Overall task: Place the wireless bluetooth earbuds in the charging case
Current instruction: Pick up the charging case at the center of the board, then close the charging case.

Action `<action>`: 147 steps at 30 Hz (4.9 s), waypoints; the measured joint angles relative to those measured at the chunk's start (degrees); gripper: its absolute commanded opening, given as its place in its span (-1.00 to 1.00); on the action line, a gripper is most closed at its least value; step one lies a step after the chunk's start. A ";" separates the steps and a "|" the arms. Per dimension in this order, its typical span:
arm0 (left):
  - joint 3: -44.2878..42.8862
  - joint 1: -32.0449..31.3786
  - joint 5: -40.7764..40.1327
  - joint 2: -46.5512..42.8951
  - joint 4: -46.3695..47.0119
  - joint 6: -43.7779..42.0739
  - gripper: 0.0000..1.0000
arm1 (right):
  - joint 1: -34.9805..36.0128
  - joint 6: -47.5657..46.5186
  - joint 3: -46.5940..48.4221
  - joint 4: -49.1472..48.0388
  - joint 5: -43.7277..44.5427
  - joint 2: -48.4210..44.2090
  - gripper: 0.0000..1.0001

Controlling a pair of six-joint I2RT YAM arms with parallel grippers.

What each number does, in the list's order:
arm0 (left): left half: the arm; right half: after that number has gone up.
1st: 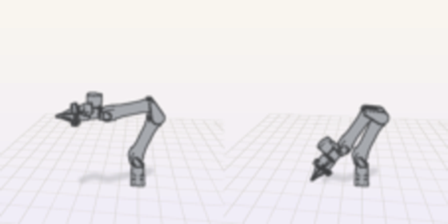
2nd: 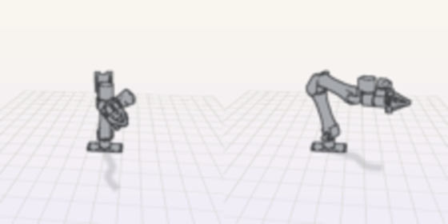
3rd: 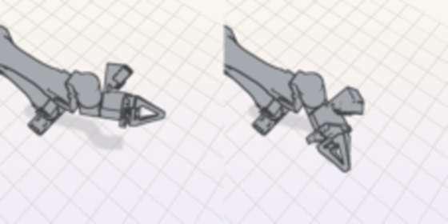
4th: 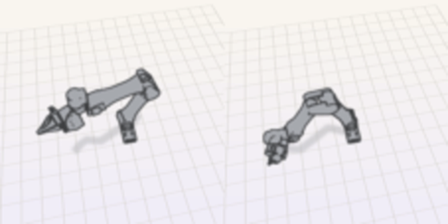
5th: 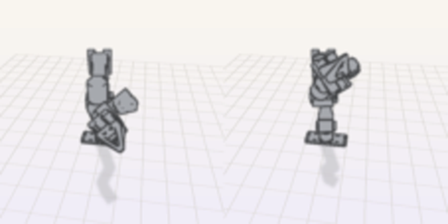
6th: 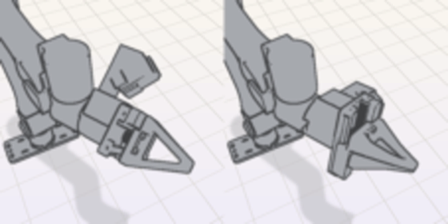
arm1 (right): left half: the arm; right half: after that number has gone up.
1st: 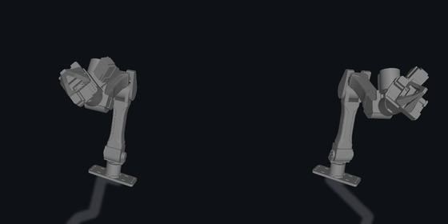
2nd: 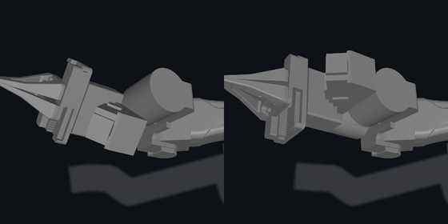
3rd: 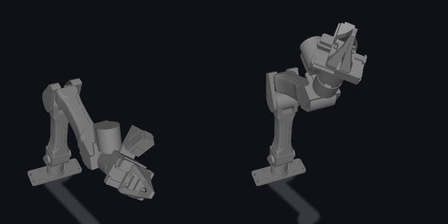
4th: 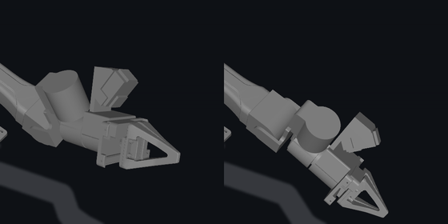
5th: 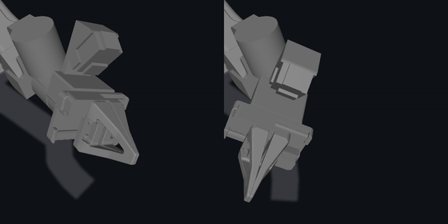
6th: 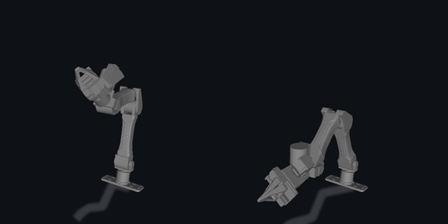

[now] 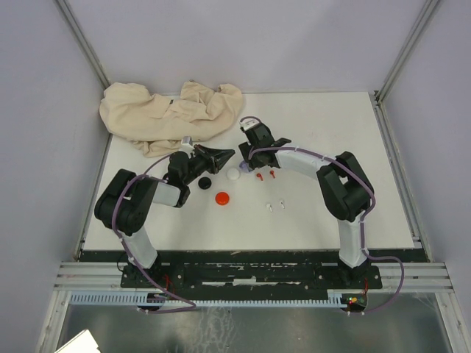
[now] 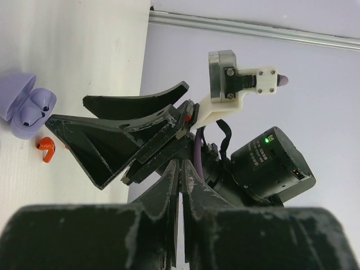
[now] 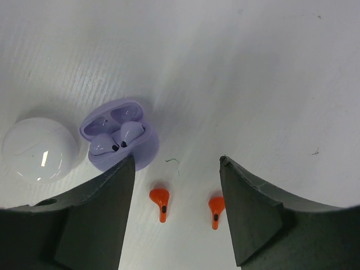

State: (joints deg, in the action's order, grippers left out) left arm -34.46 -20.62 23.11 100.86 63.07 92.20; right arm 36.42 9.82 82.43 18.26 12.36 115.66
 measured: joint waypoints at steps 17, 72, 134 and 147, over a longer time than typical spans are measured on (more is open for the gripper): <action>0.02 0.96 0.13 0.00 -0.63 -0.57 -0.72 | -0.17 0.02 0.61 0.59 -0.85 1.29 0.42; -0.48 5.14 3.04 0.00 -2.99 -3.19 -0.32 | -0.94 -5.44 5.60 -1.07 -13.51 7.10 0.27; -3.13 3.67 7.48 2.69 -6.36 -6.69 -0.02 | 0.33 -9.27 -11.34 -19.65 -28.94 -12.61 -0.37; -3.43 3.23 7.48 2.71 -5.44 -6.69 -0.30 | 0.61 -9.31 -11.30 -19.34 -29.53 -12.61 -0.37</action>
State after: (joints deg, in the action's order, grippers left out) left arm -37.89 -17.39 30.59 103.57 57.63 85.52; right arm 37.04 0.51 71.13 -1.08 -17.17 103.04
